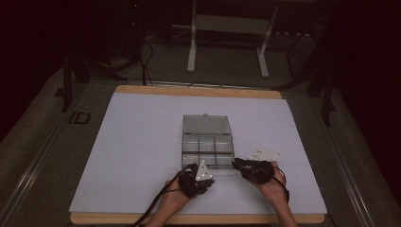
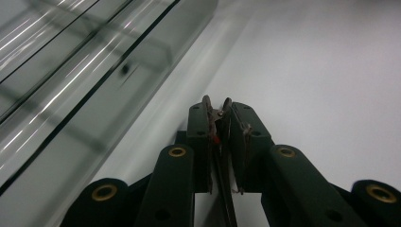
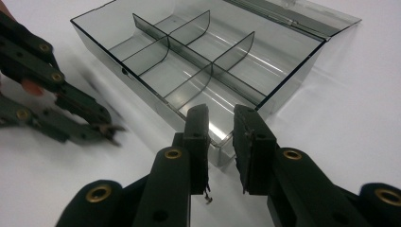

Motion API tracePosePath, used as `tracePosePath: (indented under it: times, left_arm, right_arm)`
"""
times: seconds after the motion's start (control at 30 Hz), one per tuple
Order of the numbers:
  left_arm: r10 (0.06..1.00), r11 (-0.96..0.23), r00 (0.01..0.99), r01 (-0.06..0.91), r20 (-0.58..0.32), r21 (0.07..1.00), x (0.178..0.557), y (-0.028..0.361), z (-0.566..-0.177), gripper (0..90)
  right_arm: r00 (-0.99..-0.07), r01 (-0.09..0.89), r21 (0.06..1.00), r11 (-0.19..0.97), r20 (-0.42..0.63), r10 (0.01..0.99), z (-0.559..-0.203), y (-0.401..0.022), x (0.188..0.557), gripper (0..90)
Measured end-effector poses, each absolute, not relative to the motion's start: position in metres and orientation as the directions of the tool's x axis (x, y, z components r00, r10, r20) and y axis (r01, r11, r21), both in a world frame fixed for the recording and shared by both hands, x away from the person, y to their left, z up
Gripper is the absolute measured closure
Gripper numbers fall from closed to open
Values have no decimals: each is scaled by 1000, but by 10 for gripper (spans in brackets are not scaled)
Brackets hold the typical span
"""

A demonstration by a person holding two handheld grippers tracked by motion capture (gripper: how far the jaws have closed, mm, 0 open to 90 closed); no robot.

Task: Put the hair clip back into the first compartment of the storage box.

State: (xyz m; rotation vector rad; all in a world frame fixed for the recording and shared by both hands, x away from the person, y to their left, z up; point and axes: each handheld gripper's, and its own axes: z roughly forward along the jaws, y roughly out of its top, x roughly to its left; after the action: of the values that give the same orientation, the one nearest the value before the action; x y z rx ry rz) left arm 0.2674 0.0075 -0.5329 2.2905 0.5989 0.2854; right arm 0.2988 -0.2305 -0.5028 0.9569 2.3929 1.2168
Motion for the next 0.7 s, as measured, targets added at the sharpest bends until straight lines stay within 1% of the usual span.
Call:
tracePosePath:
  times: [0.47,0.53,0.63,0.7]
  left_arm:
    - [434,-643,899,264,58,719,281,-60,-533,793]
    - [434,-630,900,267,45,729,282,-68,-534,793]
    - [433,-623,900,267,40,735,284,-74,-535,788]
    - [441,-617,897,271,39,738,285,-73,-534,754]
  right_arm:
    - [-691,425,825,373,30,722,-493,-250,300,766]
    - [-684,428,826,366,31,729,-492,-254,301,766]
    - [-676,429,830,357,33,737,-491,-258,301,766]
    - [-672,432,829,355,33,740,-490,-260,301,765]
